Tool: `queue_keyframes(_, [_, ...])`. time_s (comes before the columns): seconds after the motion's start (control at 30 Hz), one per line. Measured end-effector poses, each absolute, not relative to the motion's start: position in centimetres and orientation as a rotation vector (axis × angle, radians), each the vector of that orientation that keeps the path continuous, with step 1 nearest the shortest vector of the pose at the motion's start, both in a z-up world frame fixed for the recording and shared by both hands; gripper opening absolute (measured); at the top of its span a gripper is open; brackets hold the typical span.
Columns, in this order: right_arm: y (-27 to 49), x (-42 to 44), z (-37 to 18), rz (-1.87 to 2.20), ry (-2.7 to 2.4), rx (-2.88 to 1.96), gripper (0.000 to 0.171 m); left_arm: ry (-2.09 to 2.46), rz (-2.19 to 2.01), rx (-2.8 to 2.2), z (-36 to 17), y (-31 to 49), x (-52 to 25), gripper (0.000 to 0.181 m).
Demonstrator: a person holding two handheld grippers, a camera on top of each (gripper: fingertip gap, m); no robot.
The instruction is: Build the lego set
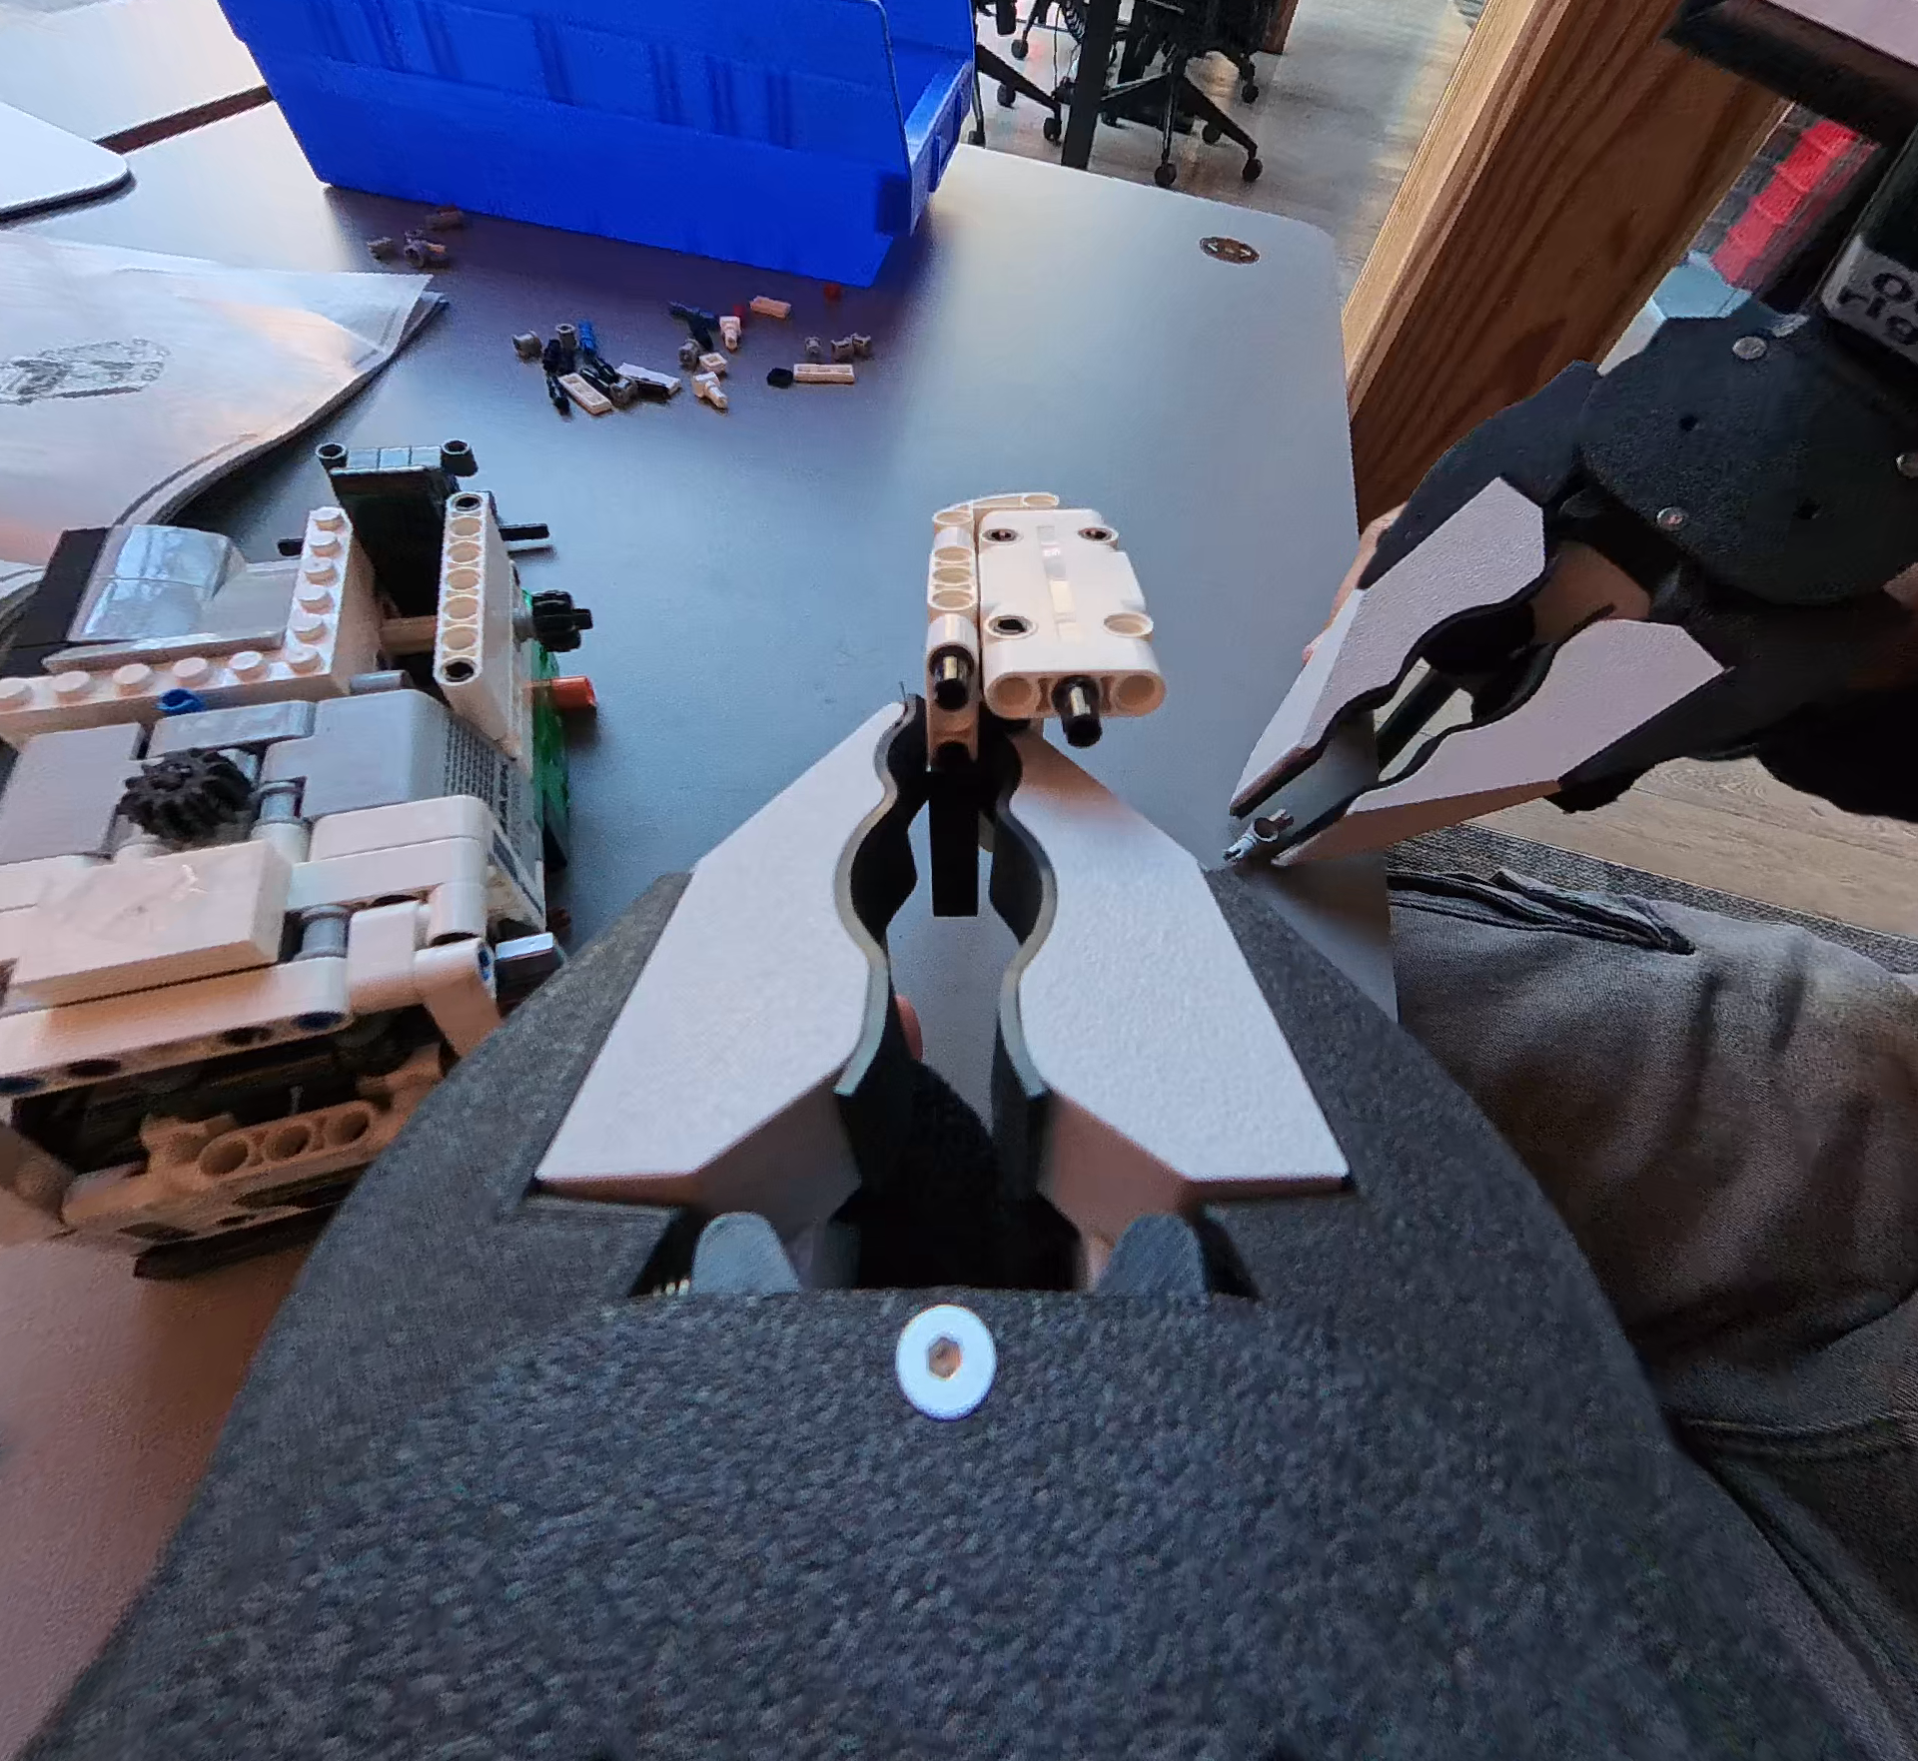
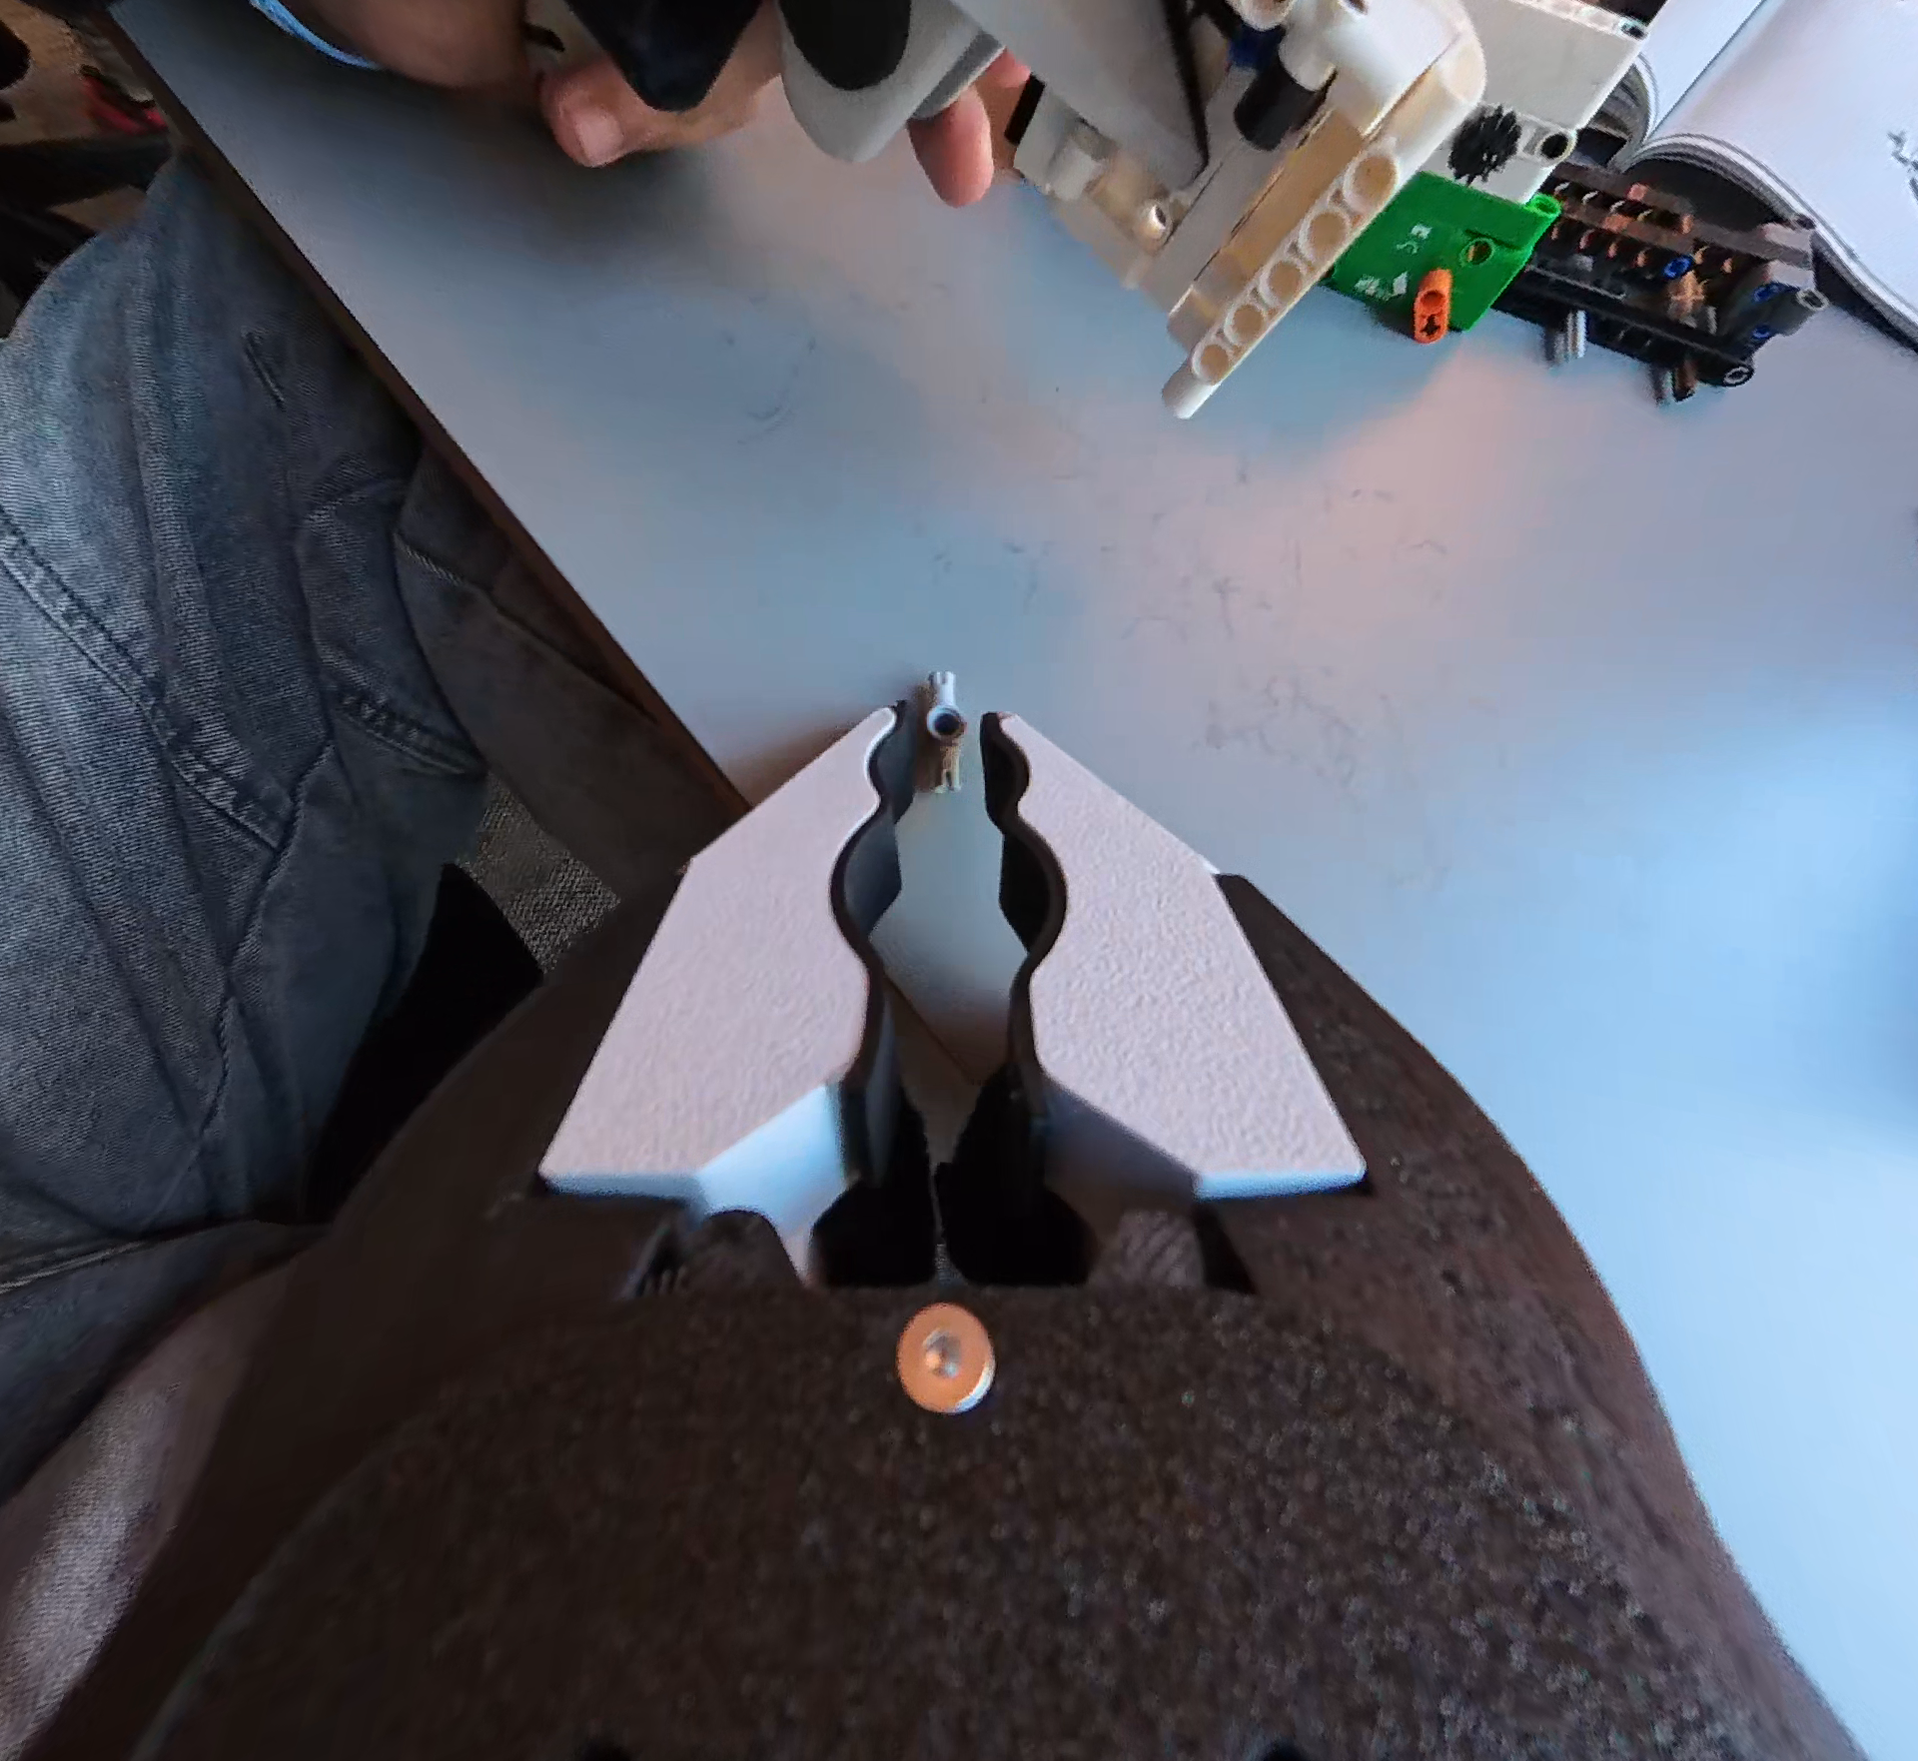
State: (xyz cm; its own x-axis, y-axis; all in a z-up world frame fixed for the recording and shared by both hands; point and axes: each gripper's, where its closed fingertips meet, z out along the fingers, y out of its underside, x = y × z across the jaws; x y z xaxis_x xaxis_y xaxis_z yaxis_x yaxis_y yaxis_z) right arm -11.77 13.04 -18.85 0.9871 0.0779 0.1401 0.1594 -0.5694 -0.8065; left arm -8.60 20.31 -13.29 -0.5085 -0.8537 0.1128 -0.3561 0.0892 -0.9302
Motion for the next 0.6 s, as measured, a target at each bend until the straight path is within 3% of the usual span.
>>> queue_keyframes(0.03, [13.1, -11.8, -18.9, -0.108, -0.172, -2.180, 0.010, 1.909, -1.415, -1.186, -13.3, 20.3, -8.6, 0.007])
queue_keyframes(0.3, [13.8, -11.3, -18.9, -0.125, -0.171, -2.228, 0.006, 1.911, -1.421, -1.169, -13.2, 20.2, -8.7, 0.007])
queue_keyframes(0.47, [17.6, -11.1, -13.5, -0.134, -0.019, -2.104, 0.006, 1.845, -1.552, -1.234, -12.3, 20.8, -8.5, 0.007])
queue_keyframes(0.6, [19.7, -9.9, -12.7, -0.203, 0.148, -2.054, 0.006, 1.815, -1.600, -1.274, -12.1, 21.3, -8.4, 0.008])
